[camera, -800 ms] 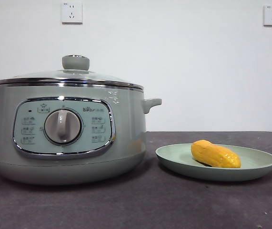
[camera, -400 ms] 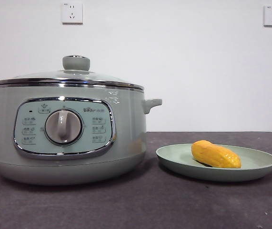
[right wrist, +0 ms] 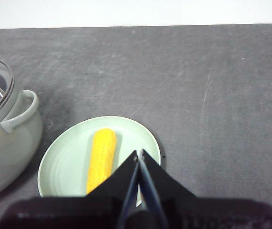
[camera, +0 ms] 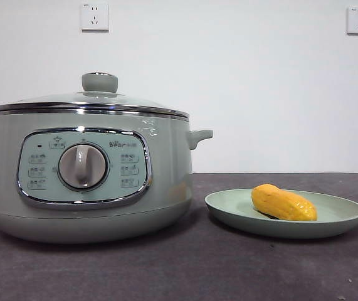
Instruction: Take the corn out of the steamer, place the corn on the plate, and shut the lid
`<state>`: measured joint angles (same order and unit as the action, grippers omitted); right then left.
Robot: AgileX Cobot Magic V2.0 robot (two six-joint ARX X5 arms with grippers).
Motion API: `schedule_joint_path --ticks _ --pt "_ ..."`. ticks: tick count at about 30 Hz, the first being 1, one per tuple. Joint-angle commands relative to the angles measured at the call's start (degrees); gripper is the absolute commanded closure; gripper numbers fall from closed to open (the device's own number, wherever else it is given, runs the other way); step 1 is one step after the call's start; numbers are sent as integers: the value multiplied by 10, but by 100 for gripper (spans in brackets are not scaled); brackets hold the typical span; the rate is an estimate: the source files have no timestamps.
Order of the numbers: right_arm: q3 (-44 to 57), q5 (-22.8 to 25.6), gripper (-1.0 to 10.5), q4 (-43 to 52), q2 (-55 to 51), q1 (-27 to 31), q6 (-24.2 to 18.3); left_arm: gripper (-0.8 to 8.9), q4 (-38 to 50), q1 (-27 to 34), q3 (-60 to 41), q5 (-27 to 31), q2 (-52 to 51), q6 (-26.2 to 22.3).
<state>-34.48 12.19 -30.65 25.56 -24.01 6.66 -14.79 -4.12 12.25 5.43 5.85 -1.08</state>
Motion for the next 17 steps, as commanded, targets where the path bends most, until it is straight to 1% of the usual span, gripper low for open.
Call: schedule_joint_path --ticks 1,10,17 --pt "6 2 943 1 -1 0 5 817 15 4 -40 2 -19 -3" --pt "6 2 943 1 -1 0 5 817 18 13 -108 1 -56 16" --pt "6 2 943 1 -1 0 5 817 22 19 -111 2 -57 25"
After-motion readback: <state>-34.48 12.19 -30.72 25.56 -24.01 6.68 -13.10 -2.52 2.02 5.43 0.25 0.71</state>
